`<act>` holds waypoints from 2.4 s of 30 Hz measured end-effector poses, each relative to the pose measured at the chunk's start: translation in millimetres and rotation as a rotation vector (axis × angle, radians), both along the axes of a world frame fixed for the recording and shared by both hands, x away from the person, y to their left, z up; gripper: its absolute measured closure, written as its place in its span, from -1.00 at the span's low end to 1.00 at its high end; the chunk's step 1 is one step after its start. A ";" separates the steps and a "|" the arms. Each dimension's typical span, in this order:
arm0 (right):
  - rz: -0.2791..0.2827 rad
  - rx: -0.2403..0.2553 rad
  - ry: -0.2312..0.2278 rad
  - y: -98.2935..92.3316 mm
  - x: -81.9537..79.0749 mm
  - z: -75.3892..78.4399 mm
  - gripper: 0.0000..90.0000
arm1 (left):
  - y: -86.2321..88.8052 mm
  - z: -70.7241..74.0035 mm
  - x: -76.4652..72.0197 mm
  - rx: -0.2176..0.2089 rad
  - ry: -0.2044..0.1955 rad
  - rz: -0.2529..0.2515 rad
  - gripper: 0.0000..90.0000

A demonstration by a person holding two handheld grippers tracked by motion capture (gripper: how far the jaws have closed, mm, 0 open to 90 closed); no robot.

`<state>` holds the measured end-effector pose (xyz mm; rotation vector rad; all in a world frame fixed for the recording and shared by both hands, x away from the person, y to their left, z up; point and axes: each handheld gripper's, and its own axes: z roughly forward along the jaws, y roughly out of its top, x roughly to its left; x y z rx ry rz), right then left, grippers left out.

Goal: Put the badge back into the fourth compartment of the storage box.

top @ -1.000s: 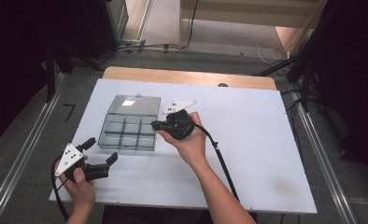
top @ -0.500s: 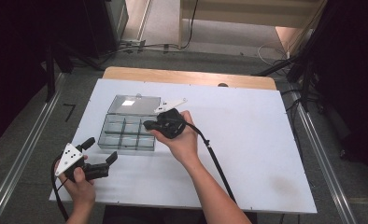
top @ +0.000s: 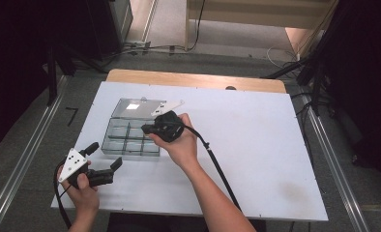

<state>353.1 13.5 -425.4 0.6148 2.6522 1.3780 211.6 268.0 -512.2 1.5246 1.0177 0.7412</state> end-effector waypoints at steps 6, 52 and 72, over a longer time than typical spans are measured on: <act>0.009 -0.005 -0.002 8.2 2.2 -1.6 0.94 | 0.3 -0.1 0.1 -0.004 -0.002 -0.002 -1.00; 0.054 -0.023 0.036 60.8 11.1 -20.1 0.94 | 2.0 0.0 0.5 -0.024 -0.007 -0.004 -1.00; 0.083 -0.044 0.053 82.7 12.6 -32.4 0.94 | 3.6 0.0 0.5 -0.032 -0.008 -0.005 -1.00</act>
